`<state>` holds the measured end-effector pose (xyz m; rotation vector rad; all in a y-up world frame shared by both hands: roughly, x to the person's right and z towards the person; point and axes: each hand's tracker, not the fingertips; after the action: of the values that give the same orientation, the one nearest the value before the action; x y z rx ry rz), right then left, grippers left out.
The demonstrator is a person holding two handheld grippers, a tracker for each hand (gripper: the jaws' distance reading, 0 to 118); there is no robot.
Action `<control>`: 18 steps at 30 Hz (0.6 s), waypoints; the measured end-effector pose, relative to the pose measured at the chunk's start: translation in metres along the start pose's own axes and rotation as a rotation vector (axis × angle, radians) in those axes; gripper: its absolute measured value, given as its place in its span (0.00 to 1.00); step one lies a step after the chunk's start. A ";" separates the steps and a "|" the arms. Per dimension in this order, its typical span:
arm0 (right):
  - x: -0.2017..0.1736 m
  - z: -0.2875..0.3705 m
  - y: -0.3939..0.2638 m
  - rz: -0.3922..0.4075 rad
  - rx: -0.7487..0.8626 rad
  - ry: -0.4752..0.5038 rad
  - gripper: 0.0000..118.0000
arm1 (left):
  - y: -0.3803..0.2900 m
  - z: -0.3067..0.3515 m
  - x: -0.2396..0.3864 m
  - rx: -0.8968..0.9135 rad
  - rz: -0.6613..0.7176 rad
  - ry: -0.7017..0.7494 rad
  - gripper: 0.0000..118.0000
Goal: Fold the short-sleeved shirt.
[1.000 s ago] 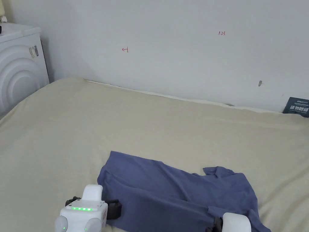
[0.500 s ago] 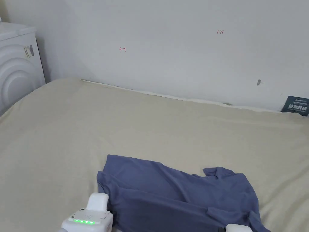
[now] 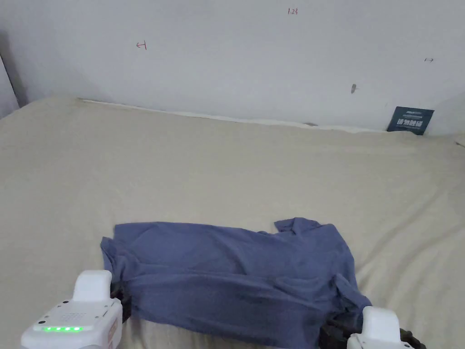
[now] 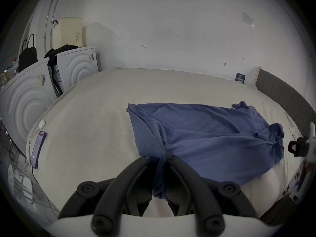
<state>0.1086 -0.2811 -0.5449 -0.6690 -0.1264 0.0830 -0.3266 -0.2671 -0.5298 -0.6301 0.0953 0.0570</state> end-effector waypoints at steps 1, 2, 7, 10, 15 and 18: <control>0.003 -0.011 0.002 -0.002 -0.013 -0.006 1.00 | 0.000 -0.001 -0.001 -0.003 0.004 -0.002 0.08; 0.009 -0.020 0.003 -0.002 -0.047 -0.003 1.00 | -0.001 -0.002 -0.001 -0.004 0.012 -0.002 0.08; 0.019 -0.060 -0.003 -0.099 -0.243 0.062 0.71 | -0.004 -0.004 0.003 -0.019 0.014 0.012 0.08; 0.003 -0.063 -0.021 -0.028 -0.260 0.059 0.10 | -0.006 -0.001 0.008 -0.030 -0.007 0.019 0.08; -0.020 -0.042 -0.014 0.138 -0.248 -0.001 0.08 | -0.011 0.007 0.008 -0.035 -0.027 0.028 0.08; -0.015 -0.017 -0.010 0.087 -0.235 -0.020 0.08 | -0.013 0.021 0.005 -0.029 -0.021 0.021 0.08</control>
<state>0.0967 -0.3014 -0.5529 -0.9085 -0.1278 0.1598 -0.3194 -0.2651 -0.5060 -0.6603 0.1087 0.0319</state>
